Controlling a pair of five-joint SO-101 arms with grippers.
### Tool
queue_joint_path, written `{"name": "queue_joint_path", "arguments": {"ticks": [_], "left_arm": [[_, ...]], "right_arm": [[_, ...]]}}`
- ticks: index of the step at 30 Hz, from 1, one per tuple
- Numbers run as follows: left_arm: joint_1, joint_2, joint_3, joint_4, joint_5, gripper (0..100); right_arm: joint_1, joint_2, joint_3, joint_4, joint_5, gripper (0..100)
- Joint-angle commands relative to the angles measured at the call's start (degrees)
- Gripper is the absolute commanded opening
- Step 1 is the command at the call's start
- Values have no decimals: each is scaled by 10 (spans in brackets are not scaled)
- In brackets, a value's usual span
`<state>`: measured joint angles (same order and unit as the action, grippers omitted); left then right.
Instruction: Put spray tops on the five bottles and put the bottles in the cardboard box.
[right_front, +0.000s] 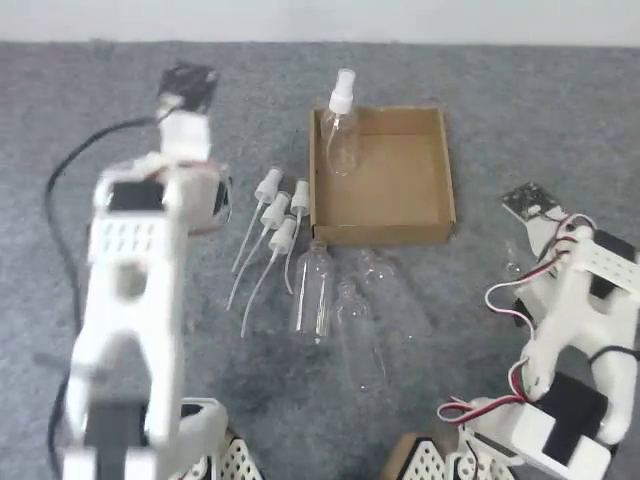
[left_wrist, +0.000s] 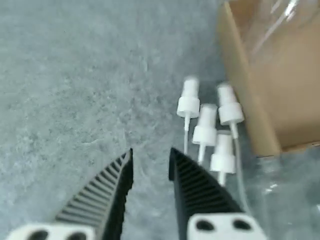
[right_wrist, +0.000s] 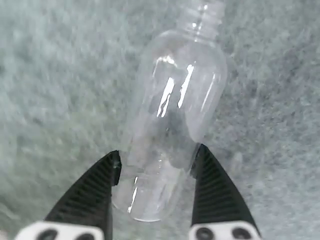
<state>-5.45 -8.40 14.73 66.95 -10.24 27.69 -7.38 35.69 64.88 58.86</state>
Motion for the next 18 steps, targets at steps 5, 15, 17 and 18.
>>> {"name": "queue_joint_path", "arguments": {"ticks": [5,15,17,18], "left_arm": [[7,279,-265,21,-19,119],[63,463,-512,108,-17,153],[70,496,-537,110,-16,155],[71,512,-546,110,-16,155]], "right_arm": [[20,-5,64,2,123,13],[22,-5,65,2,123,13],[23,-5,65,2,123,13],[23,-5,65,2,123,13]]}}
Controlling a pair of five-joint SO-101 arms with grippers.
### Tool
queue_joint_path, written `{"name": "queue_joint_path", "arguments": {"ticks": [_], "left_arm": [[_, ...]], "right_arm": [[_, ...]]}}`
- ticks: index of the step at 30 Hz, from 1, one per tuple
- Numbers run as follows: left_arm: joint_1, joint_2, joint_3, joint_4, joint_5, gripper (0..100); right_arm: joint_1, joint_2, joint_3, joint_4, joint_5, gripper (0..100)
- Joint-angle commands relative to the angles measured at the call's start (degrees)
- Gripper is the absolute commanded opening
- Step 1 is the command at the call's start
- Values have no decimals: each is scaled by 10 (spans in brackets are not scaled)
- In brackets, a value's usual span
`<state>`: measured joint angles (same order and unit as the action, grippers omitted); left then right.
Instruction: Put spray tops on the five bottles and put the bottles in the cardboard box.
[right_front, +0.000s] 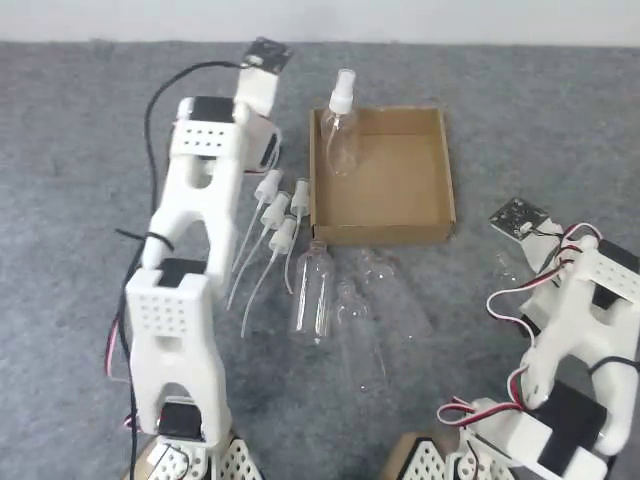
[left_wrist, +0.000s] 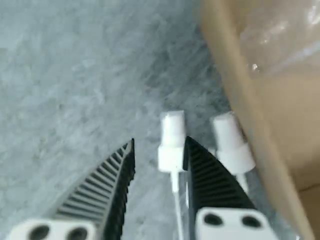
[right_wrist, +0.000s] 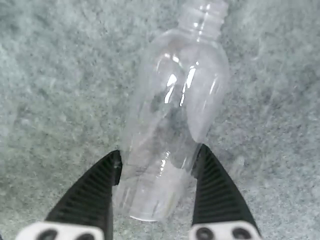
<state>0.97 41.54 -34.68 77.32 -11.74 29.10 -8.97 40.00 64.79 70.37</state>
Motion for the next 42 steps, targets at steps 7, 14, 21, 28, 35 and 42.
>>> {"name": "queue_joint_path", "arguments": {"ticks": [7,14,21,28,35,42], "left_arm": [[-4,96,-101,18,0,143],[-20,102,-104,36,-4,75],[-20,102,-104,55,-5,10],[-33,97,-118,76,-3,70],[-40,103,-118,30,-15,137],[-45,103,-48,-27,-15,130]], "right_arm": [[9,11,19,3,8,13],[9,11,19,3,8,13],[10,11,19,3,8,13],[18,11,20,3,8,13],[16,12,22,3,8,13],[19,16,22,3,8,13]]}}
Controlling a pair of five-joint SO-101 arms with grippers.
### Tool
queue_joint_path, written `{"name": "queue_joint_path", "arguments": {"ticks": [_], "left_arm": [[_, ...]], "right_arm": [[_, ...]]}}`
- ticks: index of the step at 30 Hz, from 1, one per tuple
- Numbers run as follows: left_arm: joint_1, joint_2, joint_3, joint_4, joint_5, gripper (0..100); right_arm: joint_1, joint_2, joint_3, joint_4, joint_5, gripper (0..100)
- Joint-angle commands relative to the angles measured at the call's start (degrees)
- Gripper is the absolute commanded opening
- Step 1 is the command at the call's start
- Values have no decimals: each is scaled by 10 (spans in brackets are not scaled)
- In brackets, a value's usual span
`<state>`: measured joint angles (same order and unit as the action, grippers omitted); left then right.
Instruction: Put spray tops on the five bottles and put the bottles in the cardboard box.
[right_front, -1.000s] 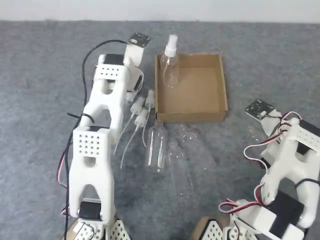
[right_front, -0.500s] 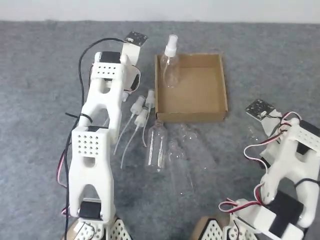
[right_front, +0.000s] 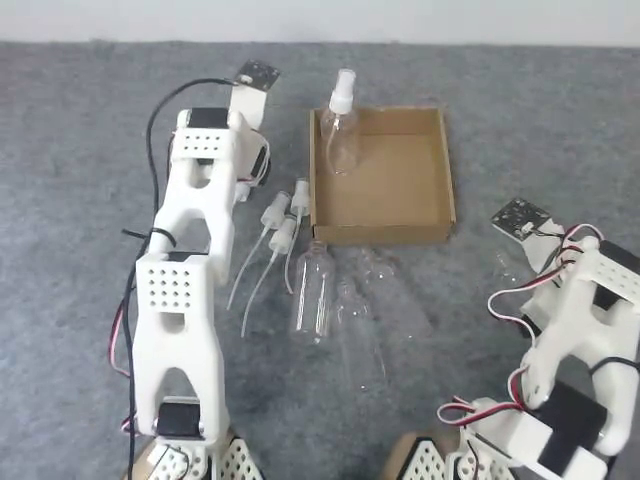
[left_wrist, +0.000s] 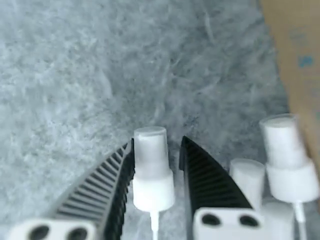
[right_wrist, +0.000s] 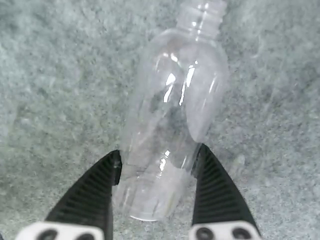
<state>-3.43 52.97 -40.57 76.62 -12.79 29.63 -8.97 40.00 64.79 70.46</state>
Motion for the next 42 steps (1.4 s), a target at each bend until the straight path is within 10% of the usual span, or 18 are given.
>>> {"name": "queue_joint_path", "arguments": {"ticks": [1,17,32,42], "left_arm": [[-1,-11,20,-22,-6,118],[0,-195,67,154,30,9],[6,-694,719,-140,57,12],[10,-847,896,-230,57,12]], "right_arm": [[14,16,22,4,7,13],[52,12,18,1,-11,18],[44,12,-14,-69,-233,325],[-57,19,-225,87,-318,376]]}}
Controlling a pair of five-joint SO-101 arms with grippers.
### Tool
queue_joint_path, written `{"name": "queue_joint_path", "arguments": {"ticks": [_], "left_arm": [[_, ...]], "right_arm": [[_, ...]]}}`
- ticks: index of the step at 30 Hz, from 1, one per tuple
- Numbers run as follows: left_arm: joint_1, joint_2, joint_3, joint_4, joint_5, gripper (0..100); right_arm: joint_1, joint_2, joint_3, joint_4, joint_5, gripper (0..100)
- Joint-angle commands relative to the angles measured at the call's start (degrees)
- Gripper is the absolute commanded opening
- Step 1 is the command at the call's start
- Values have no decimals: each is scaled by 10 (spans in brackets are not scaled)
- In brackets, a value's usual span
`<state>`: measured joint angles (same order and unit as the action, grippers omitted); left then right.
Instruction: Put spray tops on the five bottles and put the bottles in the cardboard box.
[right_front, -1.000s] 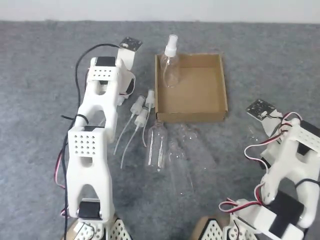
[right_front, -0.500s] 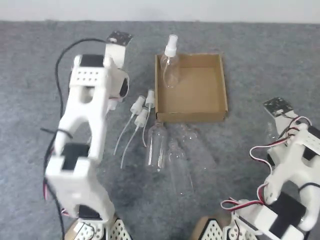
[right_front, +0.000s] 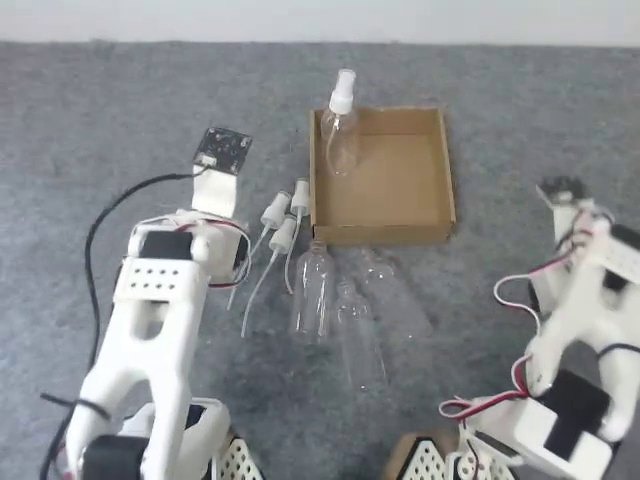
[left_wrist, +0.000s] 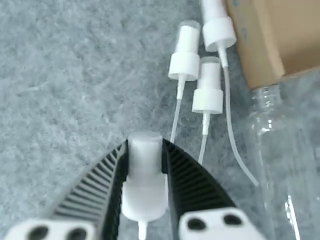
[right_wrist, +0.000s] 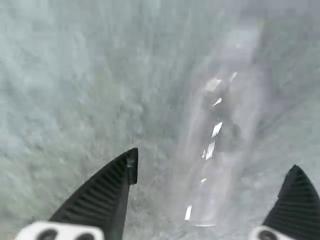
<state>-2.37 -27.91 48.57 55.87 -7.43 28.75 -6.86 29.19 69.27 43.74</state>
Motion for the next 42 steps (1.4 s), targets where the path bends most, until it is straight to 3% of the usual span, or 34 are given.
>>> {"name": "queue_joint_path", "arguments": {"ticks": [1,13,21,32,37,42], "left_arm": [[-1,-38,7,-25,4,12],[3,-38,7,-26,4,12],[3,-37,21,-51,4,12],[3,-40,26,-61,4,12],[-2,-62,-5,-40,7,12],[3,-134,-80,32,37,12]], "right_arm": [[-55,2,-137,49,-60,376],[-40,284,-353,124,-25,292],[-22,347,-398,124,-24,282],[-25,320,-400,124,-22,8],[-44,212,-399,147,-62,6],[-129,68,-396,181,-127,6]]}}
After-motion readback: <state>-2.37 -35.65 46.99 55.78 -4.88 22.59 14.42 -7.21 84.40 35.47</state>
